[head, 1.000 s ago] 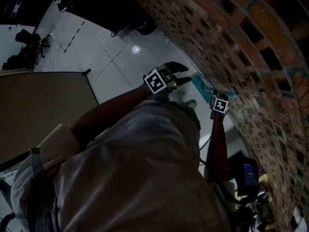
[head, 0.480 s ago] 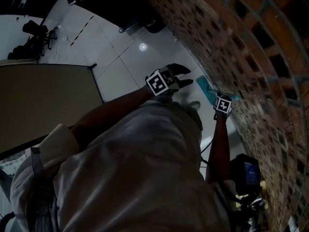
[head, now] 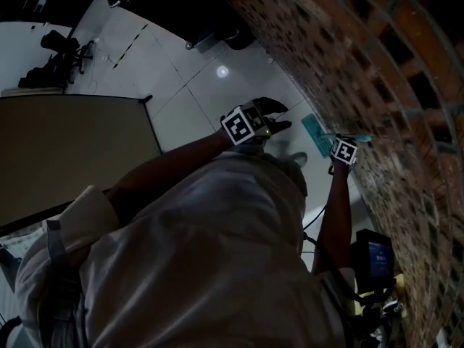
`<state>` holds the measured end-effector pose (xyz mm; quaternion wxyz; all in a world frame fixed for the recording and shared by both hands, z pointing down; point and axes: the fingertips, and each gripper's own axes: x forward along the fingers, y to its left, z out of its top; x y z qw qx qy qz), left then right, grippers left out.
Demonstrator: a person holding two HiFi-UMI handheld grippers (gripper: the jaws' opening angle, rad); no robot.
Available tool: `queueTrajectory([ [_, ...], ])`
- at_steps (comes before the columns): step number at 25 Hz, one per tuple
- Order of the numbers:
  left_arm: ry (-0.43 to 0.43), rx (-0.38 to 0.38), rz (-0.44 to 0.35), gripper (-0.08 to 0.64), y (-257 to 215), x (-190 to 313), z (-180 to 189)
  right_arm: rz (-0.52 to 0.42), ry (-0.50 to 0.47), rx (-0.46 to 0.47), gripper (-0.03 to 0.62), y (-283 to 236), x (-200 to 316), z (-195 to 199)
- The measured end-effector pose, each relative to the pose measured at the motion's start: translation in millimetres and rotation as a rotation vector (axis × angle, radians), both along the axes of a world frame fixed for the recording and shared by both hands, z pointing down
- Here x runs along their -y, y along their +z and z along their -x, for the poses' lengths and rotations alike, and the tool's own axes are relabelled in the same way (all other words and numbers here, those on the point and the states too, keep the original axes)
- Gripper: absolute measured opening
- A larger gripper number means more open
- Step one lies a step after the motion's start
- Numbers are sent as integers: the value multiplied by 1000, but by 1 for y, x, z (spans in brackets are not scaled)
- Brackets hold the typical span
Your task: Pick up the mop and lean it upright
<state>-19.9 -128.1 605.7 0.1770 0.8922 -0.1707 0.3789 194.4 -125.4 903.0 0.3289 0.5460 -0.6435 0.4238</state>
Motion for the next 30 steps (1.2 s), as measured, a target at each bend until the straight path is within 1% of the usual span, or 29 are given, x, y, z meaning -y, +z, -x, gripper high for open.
queueTrajectory([
  [2, 5, 4, 1, 175, 1, -3, -1, 7, 32, 12, 118, 0, 1, -3],
  [3, 6, 5, 1, 175, 1, -4, -1, 4, 44, 30, 138, -1, 2, -3],
  [4, 8, 5, 2, 175, 0, -5, -2, -2, 53, 48, 182, -3, 3, -1],
  [6, 11, 2, 2, 175, 0, -7, -4, -19, 66, 64, 202, -8, 3, 0],
  [10, 19, 0, -3, 175, -1, -8, -8, -54, 88, 68, 239, -16, 2, -1],
  [13, 44, -23, -6, 175, -2, -8, -20, -68, 103, 51, 244, -26, -5, -10],
  [16, 49, -46, 4, 173, -3, -16, -27, -97, 123, 45, 243, -44, -23, -13],
  [19, 64, -96, -12, 164, -6, -13, -43, -182, 170, 53, 241, -81, -35, -24],
  [22, 70, -172, -70, 163, -23, 1, -69, -303, 215, 91, 229, -142, -39, -40],
  [23, 74, -198, -92, 160, -30, 4, -79, -343, 219, 105, 217, -165, -43, -44],
  [25, 84, -250, -130, 158, -44, 8, -101, -423, 209, 110, 213, -210, -52, -53],
  [27, 87, -303, -155, 155, -59, 14, -121, -508, 196, 81, 207, -256, -60, -62],
  [28, 81, -334, -154, 150, -68, 16, -130, -553, 194, 56, 201, -279, -64, -68],
  [30, 63, -413, -127, 149, -92, 14, -147, -636, 195, -8, 186, -323, -76, -83],
])
